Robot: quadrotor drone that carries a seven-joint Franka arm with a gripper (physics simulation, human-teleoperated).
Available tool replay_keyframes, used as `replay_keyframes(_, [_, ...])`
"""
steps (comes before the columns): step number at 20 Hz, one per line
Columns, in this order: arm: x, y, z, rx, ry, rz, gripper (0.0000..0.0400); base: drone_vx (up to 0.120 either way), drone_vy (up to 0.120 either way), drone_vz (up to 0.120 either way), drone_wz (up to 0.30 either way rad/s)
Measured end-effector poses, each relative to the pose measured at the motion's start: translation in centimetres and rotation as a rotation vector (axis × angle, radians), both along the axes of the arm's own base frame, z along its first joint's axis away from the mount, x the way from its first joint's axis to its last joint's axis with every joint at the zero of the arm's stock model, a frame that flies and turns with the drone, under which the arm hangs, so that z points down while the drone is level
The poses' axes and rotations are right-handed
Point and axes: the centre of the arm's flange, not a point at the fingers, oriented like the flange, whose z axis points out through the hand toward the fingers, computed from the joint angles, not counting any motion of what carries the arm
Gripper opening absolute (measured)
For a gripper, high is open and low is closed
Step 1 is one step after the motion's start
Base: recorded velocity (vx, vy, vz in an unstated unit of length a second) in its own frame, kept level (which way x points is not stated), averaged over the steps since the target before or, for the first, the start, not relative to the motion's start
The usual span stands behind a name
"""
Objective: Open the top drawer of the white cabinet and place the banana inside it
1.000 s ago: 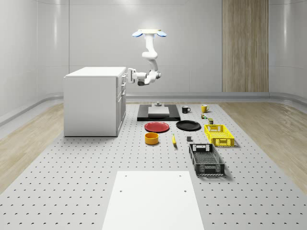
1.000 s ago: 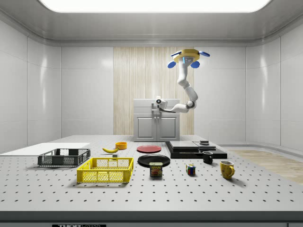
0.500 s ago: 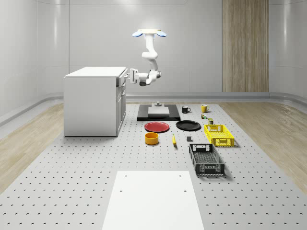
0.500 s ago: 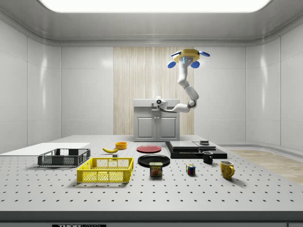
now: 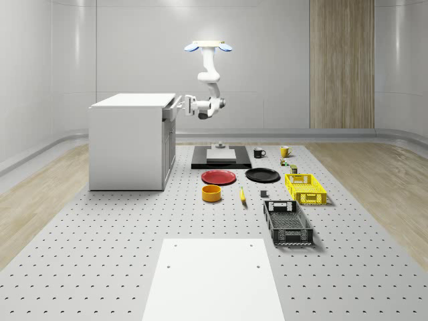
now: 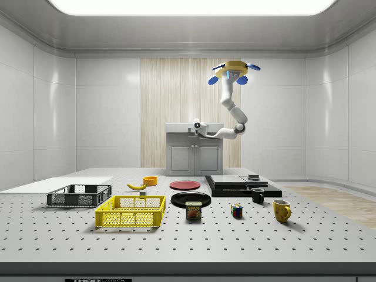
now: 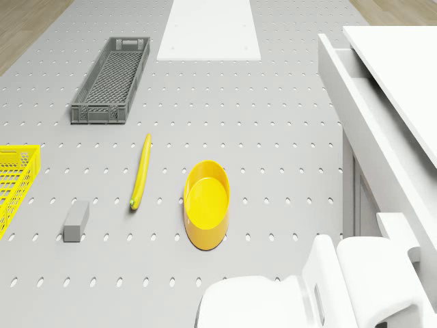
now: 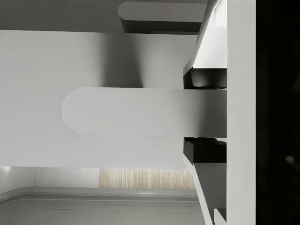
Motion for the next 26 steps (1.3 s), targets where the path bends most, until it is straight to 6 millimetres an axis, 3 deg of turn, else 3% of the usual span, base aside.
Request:
replay_keyframes(4, [0.0, -1.2, 0.1, 0.003, 0.008, 0.002, 0.0113, 0.0, 0.0, 0.0, 0.0])
replay_keyframes(5, [-0.1, -1.6, 0.4, -0.003, 0.032, 0.004, 0.0146, 0.0, 0.0, 0.0, 0.0])
replay_keyframes(6, [0.1, -1.8, -0.3, 0.001, -0.009, 0.003, 0.0147, 0.0, 0.0, 0.0, 0.0])
replay_keyframes(7, [0.2, -2.2, -0.6, -0.007, 0.002, 0.005, 0.0186, 0.0, 0.0, 0.0, 0.0])
replay_keyframes(10, [0.1, -3.3, -0.2, -0.004, 0.015, 0.005, 0.0143, 0.0, 0.0, 0.0, 0.0])
replay_keyframes(14, [0.0, -4.9, 0.0, 0.001, 0.015, 0.005, 0.0119, 0.0, 0.0, 0.0, 0.0])
replay_keyframes(26, [0.0, -10.1, 0.0, 0.003, 0.009, 0.005, 0.0114, 0.0, 0.0, 0.0, 0.0])
